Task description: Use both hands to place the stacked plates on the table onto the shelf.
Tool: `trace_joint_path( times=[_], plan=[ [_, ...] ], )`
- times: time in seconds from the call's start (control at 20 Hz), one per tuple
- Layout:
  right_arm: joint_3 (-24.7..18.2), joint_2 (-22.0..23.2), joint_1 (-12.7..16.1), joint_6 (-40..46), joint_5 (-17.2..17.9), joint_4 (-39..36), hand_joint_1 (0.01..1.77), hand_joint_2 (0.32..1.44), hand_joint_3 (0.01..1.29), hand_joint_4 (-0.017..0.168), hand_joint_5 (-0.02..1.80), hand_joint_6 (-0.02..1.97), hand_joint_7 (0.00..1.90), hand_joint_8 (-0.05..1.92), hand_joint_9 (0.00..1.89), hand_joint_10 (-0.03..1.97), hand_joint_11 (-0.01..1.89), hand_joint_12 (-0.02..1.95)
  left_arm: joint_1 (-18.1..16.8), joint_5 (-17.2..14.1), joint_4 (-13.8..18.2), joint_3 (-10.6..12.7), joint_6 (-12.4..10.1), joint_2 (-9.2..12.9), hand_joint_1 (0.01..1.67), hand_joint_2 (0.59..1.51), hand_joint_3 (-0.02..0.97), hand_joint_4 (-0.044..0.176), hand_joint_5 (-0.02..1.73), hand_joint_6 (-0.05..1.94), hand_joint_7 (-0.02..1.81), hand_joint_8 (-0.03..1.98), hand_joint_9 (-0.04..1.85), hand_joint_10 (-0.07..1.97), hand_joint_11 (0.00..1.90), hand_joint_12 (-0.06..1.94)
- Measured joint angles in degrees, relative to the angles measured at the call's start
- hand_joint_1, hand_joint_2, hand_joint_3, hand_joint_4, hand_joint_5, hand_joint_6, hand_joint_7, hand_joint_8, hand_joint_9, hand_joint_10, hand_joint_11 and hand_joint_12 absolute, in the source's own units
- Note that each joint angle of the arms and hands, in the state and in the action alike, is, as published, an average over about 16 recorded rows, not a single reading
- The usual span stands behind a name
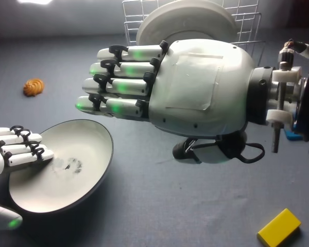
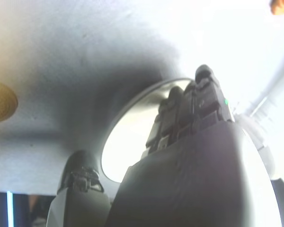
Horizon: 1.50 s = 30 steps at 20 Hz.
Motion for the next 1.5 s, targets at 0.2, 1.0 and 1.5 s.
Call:
trace_joint_path(
  times=[0.2,1.0,1.5],
  plan=[
    [1.31,-2.05,-1.47,-0.47,0.37,0.01,1.09,0.96,0.01,0.003,0.02,0.04,0.02,0.02,0.02,0.01,0.02,0.02,1.41,0.72,-3.29,-1.52,-0.71,0.12,0.02,1.153,0.011,-0.034,-0.01,-0.03,0.01,0.0,-0.02,-0.06,0.02,0.01],
    [2.84,-4.29,-4.15,-1.95,0.91,1.57,1.08,0.96,0.01,0.003,0.01,0.04,0.02,0.02,0.02,0.01,0.02,0.02,0.94,0.55,-6.89,-3.03,-0.93,1.86,0.02,1.166,0.011,-0.021,0.0,-0.01,0.01,-0.01,-0.02,-0.06,0.02,0.02],
    [-0.33,-0.38,-0.87,-1.96,-0.76,2.05,1.06,0.96,0.01,0.003,0.01,0.04,0.02,0.02,0.02,0.01,0.02,0.02,-0.51,-0.69,-9.87,-2.0,-0.18,3.73,0.02,1.162,0.011,-0.001,0.02,0.01,0.02,0.0,0.01,-0.06,0.02,0.01]
  ],
)
